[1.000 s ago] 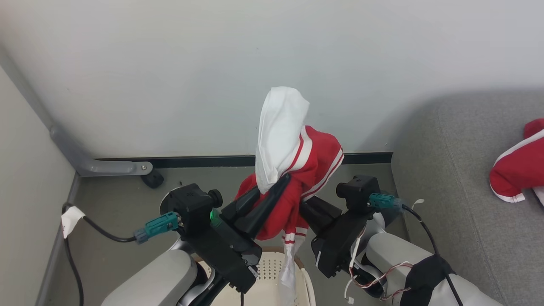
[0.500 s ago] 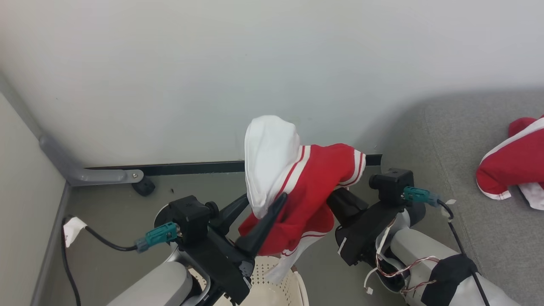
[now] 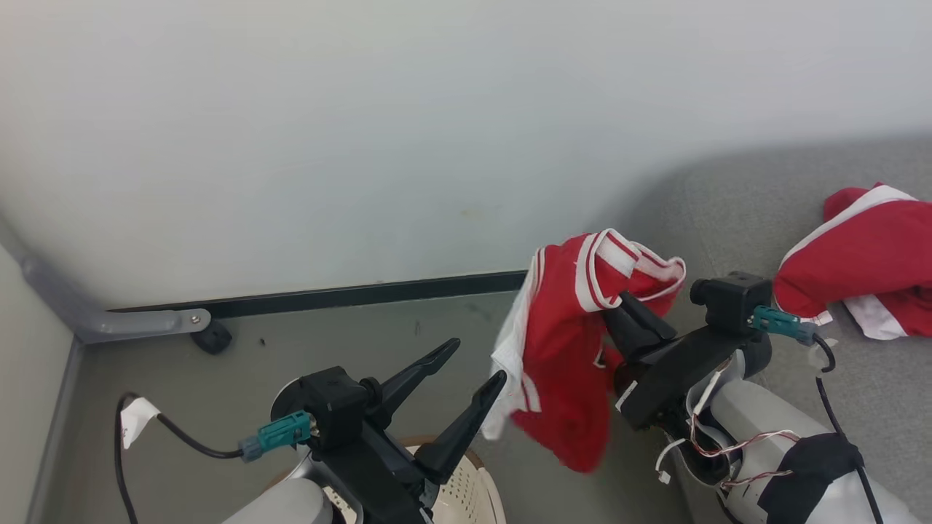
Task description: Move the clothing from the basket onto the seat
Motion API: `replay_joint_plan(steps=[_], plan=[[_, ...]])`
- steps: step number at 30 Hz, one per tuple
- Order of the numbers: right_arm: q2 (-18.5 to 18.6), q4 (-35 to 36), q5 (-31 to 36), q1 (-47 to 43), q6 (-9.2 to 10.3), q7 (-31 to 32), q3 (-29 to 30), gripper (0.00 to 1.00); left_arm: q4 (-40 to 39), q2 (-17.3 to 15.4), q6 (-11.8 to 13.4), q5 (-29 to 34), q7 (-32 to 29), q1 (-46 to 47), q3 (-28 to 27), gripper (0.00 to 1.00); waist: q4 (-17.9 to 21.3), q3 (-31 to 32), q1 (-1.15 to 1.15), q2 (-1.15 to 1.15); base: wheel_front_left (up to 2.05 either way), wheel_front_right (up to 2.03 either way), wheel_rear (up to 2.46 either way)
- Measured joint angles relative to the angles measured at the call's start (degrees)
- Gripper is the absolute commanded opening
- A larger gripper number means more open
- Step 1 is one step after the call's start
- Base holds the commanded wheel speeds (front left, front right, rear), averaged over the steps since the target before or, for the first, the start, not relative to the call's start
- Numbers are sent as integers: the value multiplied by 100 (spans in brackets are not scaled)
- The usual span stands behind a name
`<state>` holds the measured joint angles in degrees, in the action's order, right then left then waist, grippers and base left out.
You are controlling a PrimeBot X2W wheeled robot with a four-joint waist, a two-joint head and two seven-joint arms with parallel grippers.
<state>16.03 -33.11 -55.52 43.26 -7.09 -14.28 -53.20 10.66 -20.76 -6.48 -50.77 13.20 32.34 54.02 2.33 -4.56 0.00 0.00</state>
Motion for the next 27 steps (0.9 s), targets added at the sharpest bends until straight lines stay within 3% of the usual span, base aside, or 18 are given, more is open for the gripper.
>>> replay_joint_plan(steps=[17, 27], plan=[[265, 660, 432, -615, 14, -1, 913, 0, -265, -241, 93, 155, -34, -10, 57, 100, 794, -71, 0, 0, 0, 0, 0], [407, 1214, 760, -961, 140, -2, 1428, 0, -368, -282, 152, 255, -33, -12, 73, 100, 1337, -95, 0, 0, 0, 0, 0]])
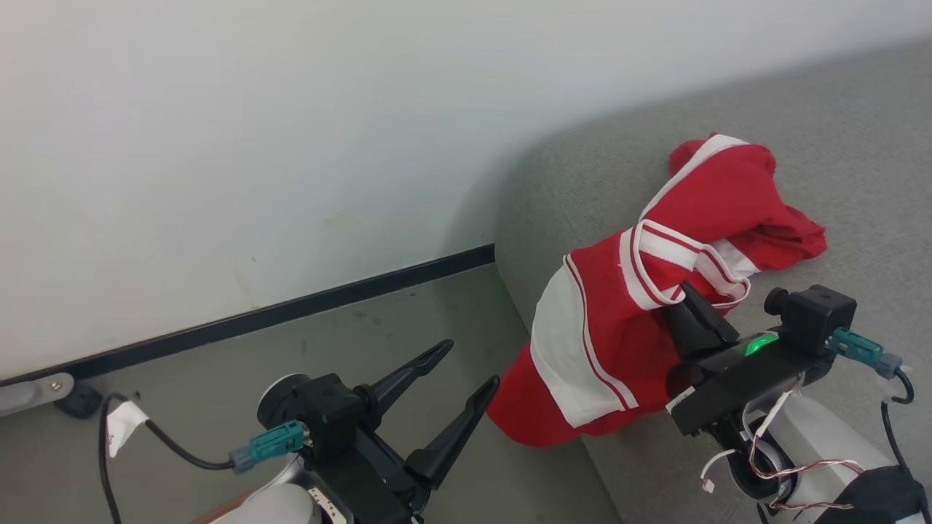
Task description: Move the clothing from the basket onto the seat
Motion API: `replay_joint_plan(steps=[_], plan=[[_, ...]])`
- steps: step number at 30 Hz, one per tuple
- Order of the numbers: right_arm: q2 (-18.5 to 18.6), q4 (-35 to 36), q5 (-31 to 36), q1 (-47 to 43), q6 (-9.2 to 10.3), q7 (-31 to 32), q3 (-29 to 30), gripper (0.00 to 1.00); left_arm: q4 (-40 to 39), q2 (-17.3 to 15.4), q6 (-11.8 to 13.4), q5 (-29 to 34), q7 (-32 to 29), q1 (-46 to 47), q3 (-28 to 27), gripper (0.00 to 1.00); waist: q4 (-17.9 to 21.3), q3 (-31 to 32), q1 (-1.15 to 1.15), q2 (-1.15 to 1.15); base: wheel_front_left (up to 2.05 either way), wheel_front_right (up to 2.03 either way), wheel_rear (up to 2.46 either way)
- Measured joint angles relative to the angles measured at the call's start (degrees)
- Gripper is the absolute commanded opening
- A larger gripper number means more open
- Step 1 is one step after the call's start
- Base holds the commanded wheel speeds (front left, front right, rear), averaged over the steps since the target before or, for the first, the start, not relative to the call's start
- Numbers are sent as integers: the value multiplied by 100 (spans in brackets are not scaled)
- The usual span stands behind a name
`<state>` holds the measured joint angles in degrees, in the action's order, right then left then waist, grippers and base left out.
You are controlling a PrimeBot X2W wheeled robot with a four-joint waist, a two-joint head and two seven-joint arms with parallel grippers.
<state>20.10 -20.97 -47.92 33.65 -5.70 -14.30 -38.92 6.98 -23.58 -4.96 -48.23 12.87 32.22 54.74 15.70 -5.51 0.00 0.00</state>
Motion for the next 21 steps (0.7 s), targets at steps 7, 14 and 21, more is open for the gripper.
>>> replay_joint_plan(steps=[7, 14, 21], plan=[[27, 388, 176, -219, 42, 0, 325, 0, -38, -30, 51, 89, -1, -1, 14, 100, 356, -17, 0, 0, 0, 0, 0], [42, 743, 374, -367, 41, -16, 583, 0, -86, -24, 67, 143, -18, -1, 54, 100, 646, -70, 0, 0, 0, 0, 0], [67, 1006, 544, -435, 41, -16, 846, 0, -85, 1, 66, 172, -49, 14, 105, 100, 810, -118, 0, 0, 0, 0, 0]])
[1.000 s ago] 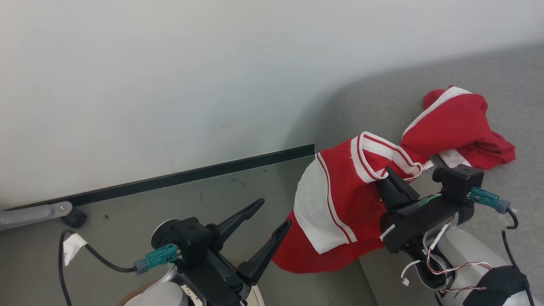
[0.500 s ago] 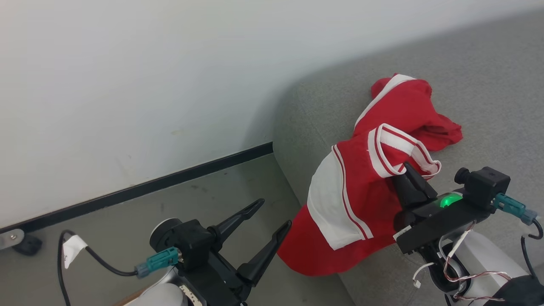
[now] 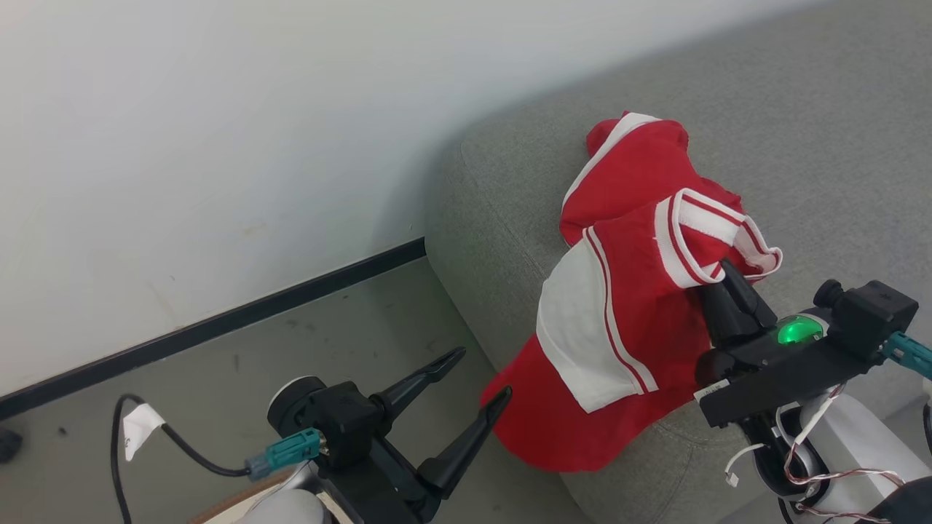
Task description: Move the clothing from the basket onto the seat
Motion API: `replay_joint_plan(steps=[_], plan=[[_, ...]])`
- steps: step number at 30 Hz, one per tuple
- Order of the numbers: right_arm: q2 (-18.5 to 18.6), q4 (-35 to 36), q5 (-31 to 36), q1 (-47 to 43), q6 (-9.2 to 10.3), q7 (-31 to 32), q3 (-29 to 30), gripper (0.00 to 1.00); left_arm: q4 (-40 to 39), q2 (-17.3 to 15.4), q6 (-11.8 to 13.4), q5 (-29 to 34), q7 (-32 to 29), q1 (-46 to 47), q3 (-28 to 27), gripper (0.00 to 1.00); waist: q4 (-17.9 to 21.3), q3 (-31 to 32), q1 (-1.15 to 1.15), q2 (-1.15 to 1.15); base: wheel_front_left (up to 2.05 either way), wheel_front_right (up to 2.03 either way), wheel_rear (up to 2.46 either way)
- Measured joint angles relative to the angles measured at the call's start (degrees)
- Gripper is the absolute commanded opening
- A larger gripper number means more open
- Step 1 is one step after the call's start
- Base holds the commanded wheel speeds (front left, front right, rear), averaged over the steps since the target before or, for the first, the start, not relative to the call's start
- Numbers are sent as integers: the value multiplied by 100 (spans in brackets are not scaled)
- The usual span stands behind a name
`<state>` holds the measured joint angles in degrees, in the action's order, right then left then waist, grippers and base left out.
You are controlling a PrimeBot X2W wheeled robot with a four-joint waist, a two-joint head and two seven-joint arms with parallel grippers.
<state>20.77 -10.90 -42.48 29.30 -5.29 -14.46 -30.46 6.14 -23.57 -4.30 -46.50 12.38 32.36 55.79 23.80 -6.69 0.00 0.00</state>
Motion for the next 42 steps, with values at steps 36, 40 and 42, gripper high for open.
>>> replay_joint_plan(steps=[36, 40, 42], plan=[[2111, -479, 924, 2531, -71, 59, 1193, 0, -426, -74, -77, 182, -204, 297, 159, 100, -554, -758, 1, 0, 0, 0, 0], [2260, -900, 976, 2589, 86, 138, 1324, 0, -563, -154, -76, 231, -219, 370, 151, 100, -632, -919, 0, 1, 0, 0, 0], [2291, -1124, 975, 2657, 159, 187, 1383, 0, -635, -169, -76, 237, -224, 397, 147, 100, -663, -1010, 1, 1, 0, 0, 0]])
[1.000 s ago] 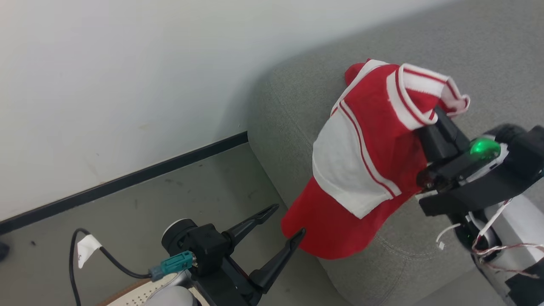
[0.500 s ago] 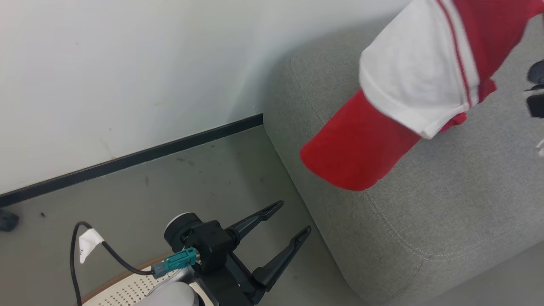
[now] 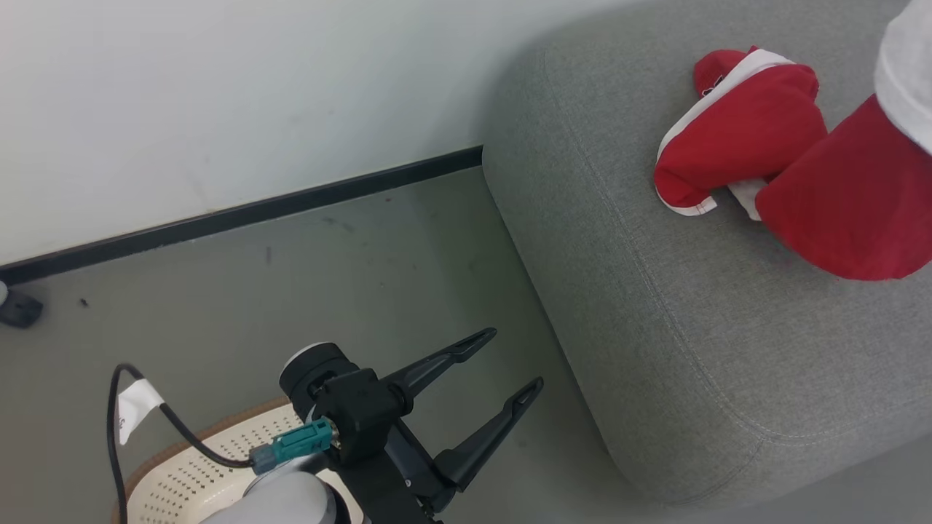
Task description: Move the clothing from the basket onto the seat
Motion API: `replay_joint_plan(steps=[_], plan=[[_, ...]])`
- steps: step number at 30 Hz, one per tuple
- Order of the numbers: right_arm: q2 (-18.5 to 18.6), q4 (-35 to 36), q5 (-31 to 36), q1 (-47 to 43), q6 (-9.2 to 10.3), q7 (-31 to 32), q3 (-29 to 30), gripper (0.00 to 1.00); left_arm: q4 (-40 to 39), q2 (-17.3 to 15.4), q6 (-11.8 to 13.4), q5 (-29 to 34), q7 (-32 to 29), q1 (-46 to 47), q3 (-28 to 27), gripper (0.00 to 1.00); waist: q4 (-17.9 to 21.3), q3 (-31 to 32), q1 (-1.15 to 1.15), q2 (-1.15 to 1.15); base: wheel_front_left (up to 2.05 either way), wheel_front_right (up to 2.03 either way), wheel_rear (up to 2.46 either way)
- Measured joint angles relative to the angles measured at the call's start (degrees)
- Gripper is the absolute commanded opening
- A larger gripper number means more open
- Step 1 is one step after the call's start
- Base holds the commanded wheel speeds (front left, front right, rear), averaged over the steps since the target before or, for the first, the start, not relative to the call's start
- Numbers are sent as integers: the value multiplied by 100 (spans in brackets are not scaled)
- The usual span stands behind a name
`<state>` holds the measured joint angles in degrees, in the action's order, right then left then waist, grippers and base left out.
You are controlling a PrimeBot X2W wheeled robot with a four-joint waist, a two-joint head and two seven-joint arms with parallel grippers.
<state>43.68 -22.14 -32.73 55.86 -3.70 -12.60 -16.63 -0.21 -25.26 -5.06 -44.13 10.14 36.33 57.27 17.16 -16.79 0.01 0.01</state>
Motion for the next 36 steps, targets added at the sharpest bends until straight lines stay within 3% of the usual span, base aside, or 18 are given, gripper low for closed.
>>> replay_joint_plan(steps=[7, 11, 16, 22, 29, 31, 34, 36], plan=[[229, -692, 101, 186, 614, 102, 343, 0, -172, -40, 0, 96, -105, 143, -12, 100, -118, -358, 0, 0, 0, 0, 0], [369, -985, 108, 367, 847, 153, 512, 0, -269, -87, 0, 100, -170, 219, -26, 100, -211, -584, 0, 0, 0, 0, 0], [426, -1173, 263, 616, 926, 308, 522, 0, -393, -233, 0, 101, -244, 243, -82, 100, -340, -898, 0, 0, 0, 0, 0], [231, -1505, 548, 636, 1031, 665, 275, 0, -435, -277, -5, 115, -298, 448, -120, 100, -500, -1293, 0, 0, 0, 0, 0], [-592, -1756, 608, 452, 1078, 1266, -1, 0, -360, -379, -52, 116, -280, 465, -202, 100, -703, -1625, 0, 0, 0, 0, 0], [-879, -1900, 535, 283, 1078, 1563, -35, 10, -328, -398, -51, 116, -236, 465, -259, 100, -746, -1663, 0, 0, 0, 0, 0], [-1067, -1996, 535, 70, 1082, 1918, -66, 13, -278, -394, -51, 116, -189, 465, -278, 100, -756, -1667, 0, 0, 0, 0, 0], [-1120, -2065, 554, 64, 1082, 2075, -24, 27, -261, -391, -51, 115, -186, 465, -277, 100, -744, -1649, -1, 0, 0, 0, 0]])
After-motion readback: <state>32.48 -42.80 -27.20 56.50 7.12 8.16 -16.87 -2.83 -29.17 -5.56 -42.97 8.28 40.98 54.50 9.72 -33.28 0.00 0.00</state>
